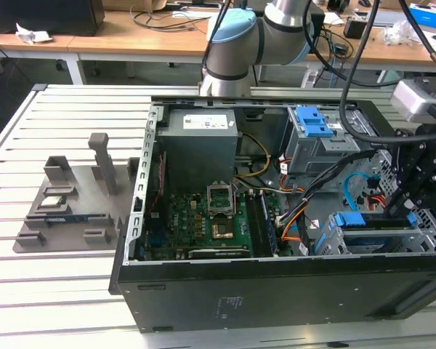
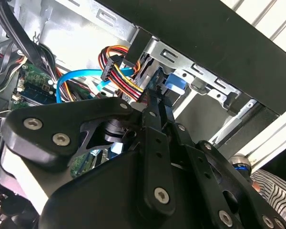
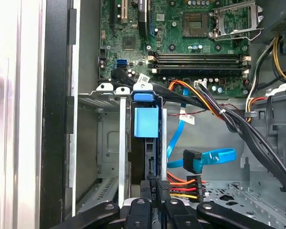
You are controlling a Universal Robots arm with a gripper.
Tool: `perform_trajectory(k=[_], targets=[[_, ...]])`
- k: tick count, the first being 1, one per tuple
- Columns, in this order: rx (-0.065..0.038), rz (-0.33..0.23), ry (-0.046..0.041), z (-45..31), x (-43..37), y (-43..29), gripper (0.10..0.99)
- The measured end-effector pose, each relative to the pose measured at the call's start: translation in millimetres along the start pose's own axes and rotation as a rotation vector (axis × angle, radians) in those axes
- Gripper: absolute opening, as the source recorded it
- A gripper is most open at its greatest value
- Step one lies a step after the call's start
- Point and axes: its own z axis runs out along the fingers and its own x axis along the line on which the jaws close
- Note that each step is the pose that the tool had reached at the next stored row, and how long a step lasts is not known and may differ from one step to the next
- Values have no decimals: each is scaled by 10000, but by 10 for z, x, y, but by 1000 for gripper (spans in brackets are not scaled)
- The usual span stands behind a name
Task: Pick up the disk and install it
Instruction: 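Insert the first disk wire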
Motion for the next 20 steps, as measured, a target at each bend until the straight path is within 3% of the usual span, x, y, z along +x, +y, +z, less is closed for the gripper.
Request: perform_trajectory(k=[14, 15, 16, 17, 20], targets=[[-3, 80, -1, 59, 0, -5, 173], [-7, 80, -14, 66, 0, -4, 184], [-4, 81, -3, 62, -1, -4, 310], [-3, 80, 0, 53, 0, -4, 310], [-4, 80, 0, -114, -15, 5, 310]])
